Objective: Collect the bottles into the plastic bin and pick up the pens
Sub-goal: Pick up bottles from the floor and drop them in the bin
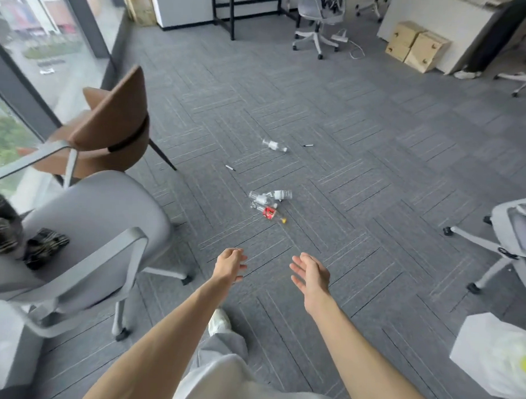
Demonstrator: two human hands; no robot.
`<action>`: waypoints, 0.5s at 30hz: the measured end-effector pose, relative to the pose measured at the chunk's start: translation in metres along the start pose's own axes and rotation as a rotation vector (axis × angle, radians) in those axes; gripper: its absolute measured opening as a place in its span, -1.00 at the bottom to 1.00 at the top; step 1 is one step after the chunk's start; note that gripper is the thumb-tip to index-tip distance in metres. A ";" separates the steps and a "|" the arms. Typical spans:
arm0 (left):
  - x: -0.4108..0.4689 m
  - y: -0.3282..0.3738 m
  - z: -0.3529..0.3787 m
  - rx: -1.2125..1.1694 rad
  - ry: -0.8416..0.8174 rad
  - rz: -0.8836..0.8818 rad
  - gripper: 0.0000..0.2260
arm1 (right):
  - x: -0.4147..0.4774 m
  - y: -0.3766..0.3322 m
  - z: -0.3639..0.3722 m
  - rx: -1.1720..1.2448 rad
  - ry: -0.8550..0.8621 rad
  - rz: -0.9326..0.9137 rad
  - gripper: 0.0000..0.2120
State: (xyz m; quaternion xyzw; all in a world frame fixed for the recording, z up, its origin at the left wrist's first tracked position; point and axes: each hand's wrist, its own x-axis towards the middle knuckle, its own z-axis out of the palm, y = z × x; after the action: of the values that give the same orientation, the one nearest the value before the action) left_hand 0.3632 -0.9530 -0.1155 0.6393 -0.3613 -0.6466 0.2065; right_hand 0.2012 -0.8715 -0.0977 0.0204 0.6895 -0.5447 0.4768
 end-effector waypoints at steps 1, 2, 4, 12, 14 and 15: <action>0.015 0.013 0.004 0.004 -0.012 -0.008 -0.79 | 0.011 -0.010 0.004 -0.009 0.023 -0.002 -0.76; 0.030 0.026 0.007 0.009 -0.022 -0.014 -0.79 | 0.022 -0.021 0.007 -0.023 0.041 -0.011 -0.76; 0.059 0.053 0.014 0.033 -0.039 -0.017 -0.76 | 0.044 -0.044 0.015 -0.045 0.066 -0.034 -0.76; 0.142 0.144 0.048 0.145 -0.077 -0.016 -0.74 | 0.127 -0.105 0.061 -0.035 0.082 -0.021 -0.77; 0.163 0.158 0.059 0.165 -0.069 -0.039 -0.74 | 0.157 -0.116 0.072 -0.028 0.079 0.011 -0.76; 0.173 0.163 0.064 0.177 -0.064 -0.053 -0.73 | 0.174 -0.122 0.075 -0.026 0.077 0.026 -0.76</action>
State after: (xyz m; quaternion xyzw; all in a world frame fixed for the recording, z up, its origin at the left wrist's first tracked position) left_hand 0.2520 -1.1726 -0.1187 0.6436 -0.4062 -0.6374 0.1204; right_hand 0.0880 -1.0643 -0.1231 0.0444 0.7140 -0.5283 0.4572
